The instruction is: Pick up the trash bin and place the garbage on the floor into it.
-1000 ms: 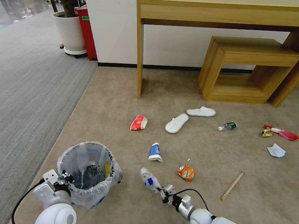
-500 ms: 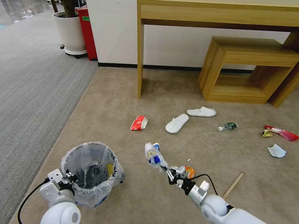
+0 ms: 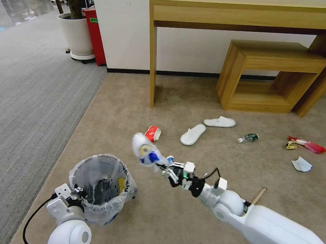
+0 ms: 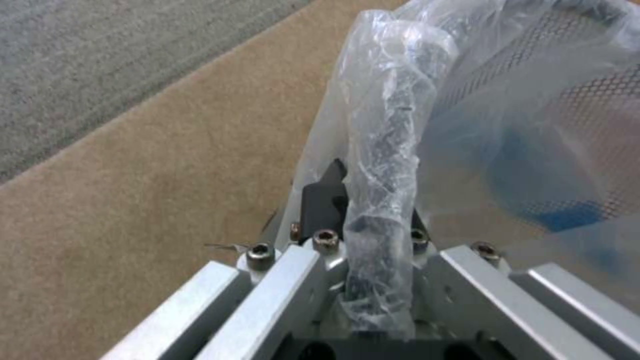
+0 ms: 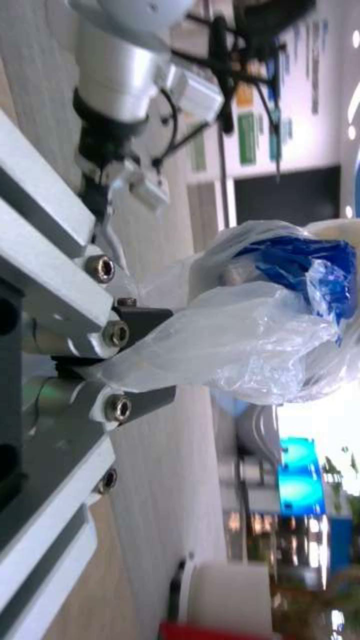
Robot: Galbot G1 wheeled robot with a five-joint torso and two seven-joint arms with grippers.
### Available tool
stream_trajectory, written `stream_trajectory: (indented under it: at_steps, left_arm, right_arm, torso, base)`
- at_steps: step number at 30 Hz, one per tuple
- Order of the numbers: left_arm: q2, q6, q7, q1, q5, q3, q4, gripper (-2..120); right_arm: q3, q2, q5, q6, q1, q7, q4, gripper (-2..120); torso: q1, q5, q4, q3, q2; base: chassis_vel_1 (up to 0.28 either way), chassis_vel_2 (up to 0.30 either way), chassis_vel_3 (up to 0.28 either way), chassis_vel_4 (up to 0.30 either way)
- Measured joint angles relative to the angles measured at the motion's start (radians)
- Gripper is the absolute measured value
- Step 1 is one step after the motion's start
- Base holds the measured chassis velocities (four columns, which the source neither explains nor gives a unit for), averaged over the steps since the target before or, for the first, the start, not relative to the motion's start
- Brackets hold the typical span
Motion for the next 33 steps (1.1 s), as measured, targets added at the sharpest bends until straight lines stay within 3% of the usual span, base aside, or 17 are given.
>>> stream_trajectory:
  at_steps: [5, 16, 28, 33]
  left_arm:
    - [-0.005, 0.027, -0.002, 0.01, -0.031, 0.002, -0.048, 1]
    - [0.018, 0.058, -0.035, 0.019, -0.101, -0.037, -0.127, 1]
    - [0.015, 0.071, -0.035, 0.047, -0.095, -0.01, -0.17, 1]
    - [0.008, 0.071, -0.031, 0.072, -0.082, -0.015, -0.201, 1]
  right_arm:
    - [-0.09, 0.023, -0.011, -0.001, 0.051, 0.002, -0.042, 0]
    - [-0.104, 0.029, -0.033, 0.004, 0.042, 0.002, -0.071, 0]
    - [-0.136, 0.041, -0.041, 0.002, 0.062, 0.022, -0.079, 0]
    - [-0.222, 0.081, -0.024, 0.0, 0.129, 0.026, -0.1, 0]
  torso:
    - [0.0, -0.0003, -0.0002, 0.0, 0.0]
    - [0.0, 0.0004, -0.0001, 0.0, 0.0]
    - [0.0, 0.0004, -0.0002, 0.0, 0.0]
    - [0.0, 0.0004, 0.0, 0.0, 0.0]
  base:
    - [0.0, 0.0, 0.0, 0.0]
    - [0.0, 0.0, 0.0, 0.0]
    - [0.0, 0.0, 0.0, 0.0]
    - [0.0, 0.0, 0.0, 0.0]
